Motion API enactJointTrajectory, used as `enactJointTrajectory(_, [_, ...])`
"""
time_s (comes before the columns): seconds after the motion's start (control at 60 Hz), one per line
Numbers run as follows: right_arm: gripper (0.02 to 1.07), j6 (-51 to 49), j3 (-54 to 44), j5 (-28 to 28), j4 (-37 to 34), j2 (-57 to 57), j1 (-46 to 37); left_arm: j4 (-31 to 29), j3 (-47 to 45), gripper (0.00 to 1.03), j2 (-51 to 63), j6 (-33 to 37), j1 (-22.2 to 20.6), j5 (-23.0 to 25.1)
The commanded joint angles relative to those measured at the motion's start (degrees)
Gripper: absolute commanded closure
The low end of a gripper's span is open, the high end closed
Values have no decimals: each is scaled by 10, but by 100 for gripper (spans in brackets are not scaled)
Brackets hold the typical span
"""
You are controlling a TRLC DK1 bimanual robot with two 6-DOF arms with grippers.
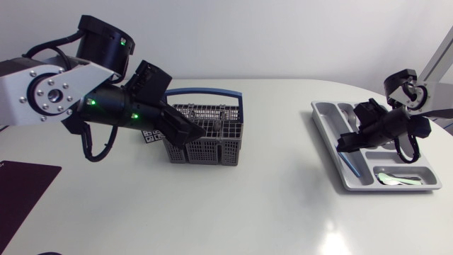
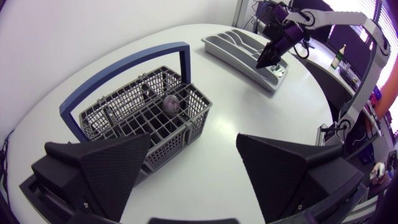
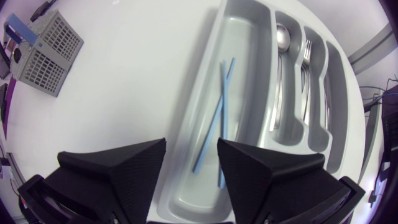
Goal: Transfer all utensils from the basket to the drawer tray.
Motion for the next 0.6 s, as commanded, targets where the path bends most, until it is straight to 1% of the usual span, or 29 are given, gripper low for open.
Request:
enactJointTrajectory(0.0, [29,19,-6,3,-9,-54,34,-8,-26,6,-12,30,5,-3])
enactJointTrajectory(0.117, [29,38,-8,-7,-22,-108,101,-8,-37,6,-12,44,11,0])
enactJointTrajectory(0.2, [29,75,-1,-11,-25,-131,157,-8,-45,6,-13,54,11,3])
enactJointTrajectory(0.25, [29,96,12,-12,-38,-130,188,-8,-49,6,-12,58,11,4])
enactJointTrajectory(0.317, [29,115,32,-37,-50,-126,236,-8,-53,6,-13,62,10,8])
enactJointTrajectory(0.417, [29,143,58,-39,-54,-111,298,-11,-57,6,-15,68,11,19])
enactJointTrajectory(0.5, [29,170,88,-48,-62,-86,331,-12,-60,6,-16,78,12,20])
enactJointTrajectory(0.583, [29,187,117,-69,-71,-57,352,-12,-63,6,-16,84,15,21])
